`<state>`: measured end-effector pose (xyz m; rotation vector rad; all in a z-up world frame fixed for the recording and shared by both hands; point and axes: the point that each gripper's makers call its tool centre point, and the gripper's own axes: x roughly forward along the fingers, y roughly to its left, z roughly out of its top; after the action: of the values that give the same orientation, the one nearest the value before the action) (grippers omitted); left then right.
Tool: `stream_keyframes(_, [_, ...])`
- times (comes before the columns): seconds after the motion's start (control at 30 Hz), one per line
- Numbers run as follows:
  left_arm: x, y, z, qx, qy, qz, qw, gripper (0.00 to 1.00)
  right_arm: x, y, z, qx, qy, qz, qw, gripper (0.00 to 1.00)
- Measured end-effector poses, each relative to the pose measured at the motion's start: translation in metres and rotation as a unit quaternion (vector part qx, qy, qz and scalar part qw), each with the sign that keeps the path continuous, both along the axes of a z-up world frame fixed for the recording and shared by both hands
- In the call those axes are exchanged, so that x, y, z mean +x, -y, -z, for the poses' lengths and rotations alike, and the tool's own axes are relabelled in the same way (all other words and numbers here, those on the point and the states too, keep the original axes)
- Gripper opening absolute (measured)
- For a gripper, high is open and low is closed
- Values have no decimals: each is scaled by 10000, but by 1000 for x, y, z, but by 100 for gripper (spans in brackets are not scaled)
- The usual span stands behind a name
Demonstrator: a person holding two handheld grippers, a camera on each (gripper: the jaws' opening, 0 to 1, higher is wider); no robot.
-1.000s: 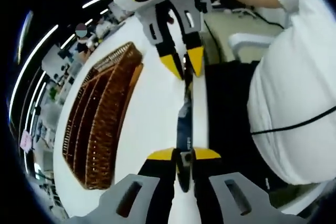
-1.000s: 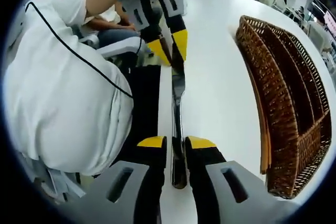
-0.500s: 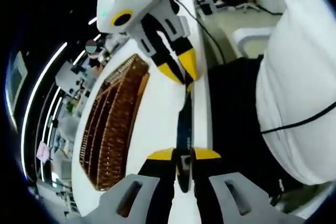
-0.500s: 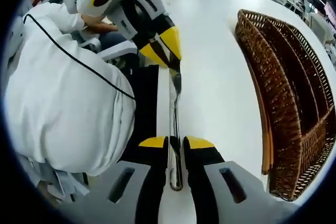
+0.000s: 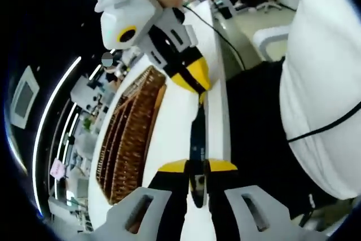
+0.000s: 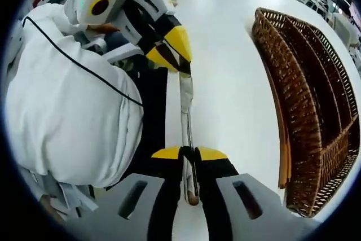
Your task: Arrange the knives, forks, and spoons in their matching storage slots by inserting each utensil handle-first until every utensil is classified and aligned in the correct compartment
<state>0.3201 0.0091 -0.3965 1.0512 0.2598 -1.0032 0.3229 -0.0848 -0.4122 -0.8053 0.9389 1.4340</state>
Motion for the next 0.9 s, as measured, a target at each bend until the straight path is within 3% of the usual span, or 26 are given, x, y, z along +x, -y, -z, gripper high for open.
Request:
stream_keyframes(0.07, [1,1,-1,60,202,59,9998,10,0,0,0,20,61,-28,10000,8])
stream_keyframes(0.2, [2,1,-2,63,268,90,9996,11,0,0,0,23,234,-72,9997,8])
stream_keyframes(0.43, [3,1,-2,-27,127,19,9999,10,-1,-1,-1,49,560,-220,9982,8])
stream_keyframes(0.47, [2,1,-2,-48,100,-1,9999,10,-1,-1,-1,72,777,-336,9964,8])
stream_keyframes(0.9, [2,2,-4,-353,-501,-39,9981,13,-1,-1,-2,195,1161,-339,9925,7])
